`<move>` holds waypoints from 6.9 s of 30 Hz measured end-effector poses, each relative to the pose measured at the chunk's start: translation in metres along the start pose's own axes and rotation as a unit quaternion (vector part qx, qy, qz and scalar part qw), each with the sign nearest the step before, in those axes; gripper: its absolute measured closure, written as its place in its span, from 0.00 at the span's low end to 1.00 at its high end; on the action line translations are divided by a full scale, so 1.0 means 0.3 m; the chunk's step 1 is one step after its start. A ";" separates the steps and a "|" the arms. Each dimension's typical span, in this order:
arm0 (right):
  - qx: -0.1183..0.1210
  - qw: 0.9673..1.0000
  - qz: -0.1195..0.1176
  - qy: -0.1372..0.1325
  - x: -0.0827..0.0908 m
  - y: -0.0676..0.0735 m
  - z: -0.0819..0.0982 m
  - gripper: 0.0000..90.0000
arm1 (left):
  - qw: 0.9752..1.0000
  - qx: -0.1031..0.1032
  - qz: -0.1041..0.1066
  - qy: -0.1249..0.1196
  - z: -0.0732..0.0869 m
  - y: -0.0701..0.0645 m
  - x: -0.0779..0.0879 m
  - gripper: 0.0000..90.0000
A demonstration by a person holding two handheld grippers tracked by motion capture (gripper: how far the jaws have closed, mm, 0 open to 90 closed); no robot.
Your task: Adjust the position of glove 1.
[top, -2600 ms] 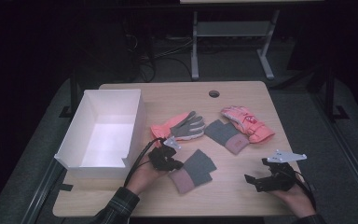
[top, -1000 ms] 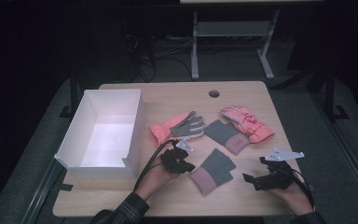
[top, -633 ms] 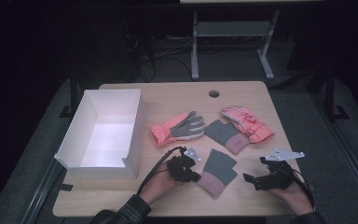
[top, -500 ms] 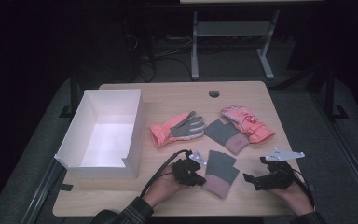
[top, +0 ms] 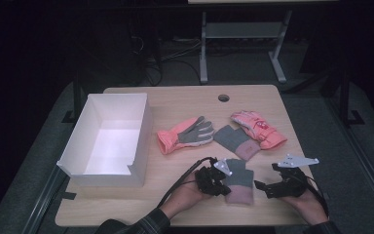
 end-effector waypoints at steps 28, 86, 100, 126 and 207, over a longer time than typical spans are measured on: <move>0.005 1.000 -0.008 0.010 0.008 -0.002 0.000 0.02 | 0.995 0.054 -0.082 -0.003 0.040 0.223 0.055 1.00; 0.007 1.000 -0.006 0.002 -0.056 -0.055 -0.145 0.40 | 0.991 0.054 -0.118 -0.036 0.255 0.152 0.222 0.16; 0.013 1.000 0.002 -0.010 -0.154 -0.108 -0.275 0.68 | 0.991 0.059 -0.111 -0.046 0.292 0.138 0.208 0.16; 0.015 0.998 0.029 0.052 -0.380 -0.169 -0.279 0.86 | 0.991 0.055 -0.113 -0.040 0.286 0.142 0.191 0.17; -0.014 0.998 -0.045 0.031 -0.201 0.262 -0.175 0.93 | 0.989 0.061 -0.127 -0.037 0.307 0.167 0.221 0.16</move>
Point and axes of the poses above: each handheld gripper's, and its own axes: x roughly backward along the jaws, z roughly out of its underside, y roughly to its left, the point moved 3 cm from there along -x, roughly forward along the jaws, and after that the axes turned 1 degree about x, right-handed, at the moved point
